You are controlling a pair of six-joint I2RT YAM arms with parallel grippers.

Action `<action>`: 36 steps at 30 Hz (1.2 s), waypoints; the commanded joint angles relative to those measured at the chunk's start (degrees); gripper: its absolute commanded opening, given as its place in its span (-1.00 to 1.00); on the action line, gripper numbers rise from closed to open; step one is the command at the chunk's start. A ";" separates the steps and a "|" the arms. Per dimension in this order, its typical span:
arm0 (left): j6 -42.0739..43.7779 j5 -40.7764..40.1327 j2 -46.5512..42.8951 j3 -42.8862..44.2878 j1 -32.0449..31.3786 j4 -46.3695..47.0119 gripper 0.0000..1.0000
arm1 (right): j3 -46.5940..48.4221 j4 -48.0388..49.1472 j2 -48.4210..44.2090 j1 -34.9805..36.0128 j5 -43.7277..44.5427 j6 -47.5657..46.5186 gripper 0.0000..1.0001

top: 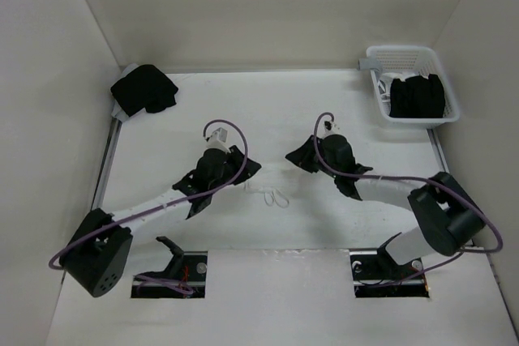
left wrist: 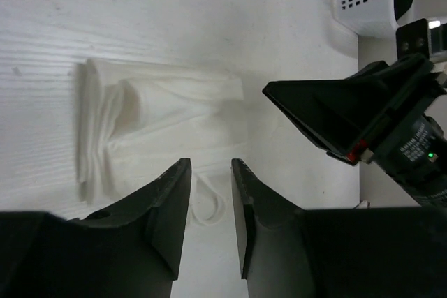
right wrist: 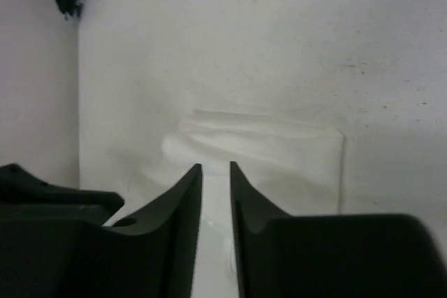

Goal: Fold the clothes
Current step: Fold the tank top

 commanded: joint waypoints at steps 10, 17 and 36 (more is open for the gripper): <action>-1.71 3.09 24.16 9.81 0.72 12.11 -0.71 | -7.97 2.71 -2.41 4.12 0.67 0.11 -0.92; -3.20 1.94 29.36 6.74 4.94 17.38 -0.69 | -11.31 4.21 -0.39 4.03 0.84 1.61 -0.92; 5.83 -4.63 -6.39 -1.09 4.76 1.17 -0.24 | -7.63 -9.76 -25.42 0.61 6.11 -8.58 -0.21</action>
